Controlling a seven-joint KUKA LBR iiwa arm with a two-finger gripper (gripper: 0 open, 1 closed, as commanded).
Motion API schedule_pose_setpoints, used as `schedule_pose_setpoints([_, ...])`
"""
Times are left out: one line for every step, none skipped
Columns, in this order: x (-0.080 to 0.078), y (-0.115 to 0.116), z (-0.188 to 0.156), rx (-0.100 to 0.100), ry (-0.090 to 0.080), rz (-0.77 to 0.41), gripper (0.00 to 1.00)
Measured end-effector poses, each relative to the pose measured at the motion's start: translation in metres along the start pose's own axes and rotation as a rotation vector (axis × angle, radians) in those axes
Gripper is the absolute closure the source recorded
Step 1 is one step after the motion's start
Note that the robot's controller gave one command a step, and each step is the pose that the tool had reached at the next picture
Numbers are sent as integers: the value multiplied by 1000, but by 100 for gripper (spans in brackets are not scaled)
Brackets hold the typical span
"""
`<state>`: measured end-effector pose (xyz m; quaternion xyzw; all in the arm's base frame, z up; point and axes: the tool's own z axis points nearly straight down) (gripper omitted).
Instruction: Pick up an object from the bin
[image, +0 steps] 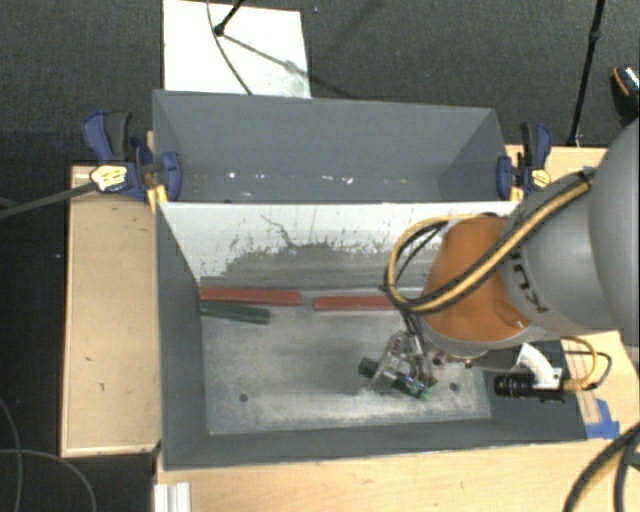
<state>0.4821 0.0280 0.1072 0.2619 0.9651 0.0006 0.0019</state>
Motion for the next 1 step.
schedule_pose_setpoints([-1, 0, -16, 0, 0, -6, 100])
